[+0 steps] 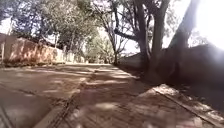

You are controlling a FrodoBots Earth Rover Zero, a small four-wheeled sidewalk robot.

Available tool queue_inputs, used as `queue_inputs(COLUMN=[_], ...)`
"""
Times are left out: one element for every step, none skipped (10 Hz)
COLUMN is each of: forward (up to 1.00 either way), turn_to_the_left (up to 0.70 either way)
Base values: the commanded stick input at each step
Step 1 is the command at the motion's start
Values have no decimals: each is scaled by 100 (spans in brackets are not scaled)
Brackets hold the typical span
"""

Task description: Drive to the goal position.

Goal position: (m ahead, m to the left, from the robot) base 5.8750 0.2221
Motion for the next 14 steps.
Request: queue_inputs(forward=[70, 70, 70, 70, 70, 70, 70, 70, 70, 70, 70, 70, 70, 70], turn_to_the_left=[0, 0, 0, 0, 0, 0, 0, 0, 0, 0, 0, 0, 0, 0])
